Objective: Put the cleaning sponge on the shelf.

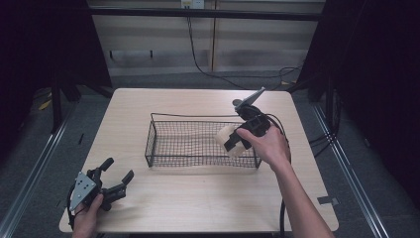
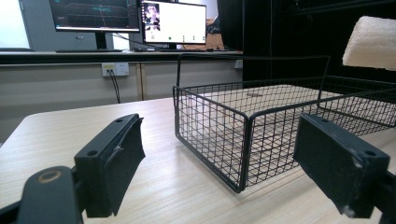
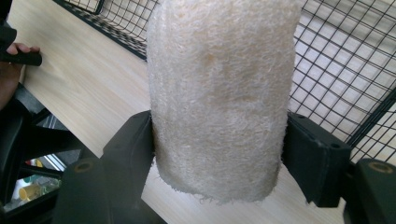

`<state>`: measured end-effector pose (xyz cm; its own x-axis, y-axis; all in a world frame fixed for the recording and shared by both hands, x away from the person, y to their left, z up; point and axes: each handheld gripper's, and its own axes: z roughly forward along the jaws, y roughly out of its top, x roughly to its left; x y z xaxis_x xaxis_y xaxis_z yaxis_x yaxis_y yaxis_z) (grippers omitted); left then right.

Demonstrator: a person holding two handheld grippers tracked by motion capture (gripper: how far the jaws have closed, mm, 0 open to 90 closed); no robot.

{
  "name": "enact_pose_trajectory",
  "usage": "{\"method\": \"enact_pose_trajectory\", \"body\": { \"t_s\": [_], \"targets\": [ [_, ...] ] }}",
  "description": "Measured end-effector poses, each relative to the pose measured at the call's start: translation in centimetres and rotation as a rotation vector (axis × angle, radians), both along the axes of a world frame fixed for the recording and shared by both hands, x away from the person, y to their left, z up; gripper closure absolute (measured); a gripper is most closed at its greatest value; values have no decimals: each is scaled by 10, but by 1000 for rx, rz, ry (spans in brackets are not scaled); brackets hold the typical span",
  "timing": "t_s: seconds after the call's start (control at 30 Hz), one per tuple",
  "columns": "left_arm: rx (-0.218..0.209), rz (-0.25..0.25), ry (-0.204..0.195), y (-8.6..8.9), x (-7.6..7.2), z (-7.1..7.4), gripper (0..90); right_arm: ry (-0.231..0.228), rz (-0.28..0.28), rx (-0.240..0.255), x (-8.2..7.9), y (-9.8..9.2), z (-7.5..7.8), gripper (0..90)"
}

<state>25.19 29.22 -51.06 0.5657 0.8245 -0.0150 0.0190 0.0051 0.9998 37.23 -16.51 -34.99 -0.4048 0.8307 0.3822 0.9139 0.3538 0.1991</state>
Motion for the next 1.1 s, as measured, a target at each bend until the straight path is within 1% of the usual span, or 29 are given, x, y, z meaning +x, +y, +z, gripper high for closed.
{"method": "enact_pose_trajectory", "body": {
  "t_s": [0.1, 0.37, 0.57, 0.6, 0.77, 1.03, 1.07, 1.1],
  "targets": [
    [0, -1, -1, 0, 0, 0, 156, -2, -11, 0, 2, -2, -1, 292],
    [0, 0, 0, 0, 0, 0, 156, -12, -65, -1, 8, -10, -3, 292],
    [0, 0, 0, 0, 0, 0, 157, -10, -92, -18, 11, -14, -6, 292],
    [5, -1, 0, 0, 0, 0, 156, -11, -98, -20, 12, -15, -6, 292],
    [0, 0, 0, 0, 0, 0, 157, -14, -121, -27, 15, -18, -10, 292],
    [0, 0, 0, 0, 0, 0, 157, -8, -144, -56, 19, -21, -17, 292],
    [0, 0, 0, 0, 0, 0, 157, -2, -150, -60, 19, -21, -18, 292],
    [0, 0, 0, 0, 0, 0, 156, -6, -152, -59, 19, -21, -20, 292]
  ]
}}
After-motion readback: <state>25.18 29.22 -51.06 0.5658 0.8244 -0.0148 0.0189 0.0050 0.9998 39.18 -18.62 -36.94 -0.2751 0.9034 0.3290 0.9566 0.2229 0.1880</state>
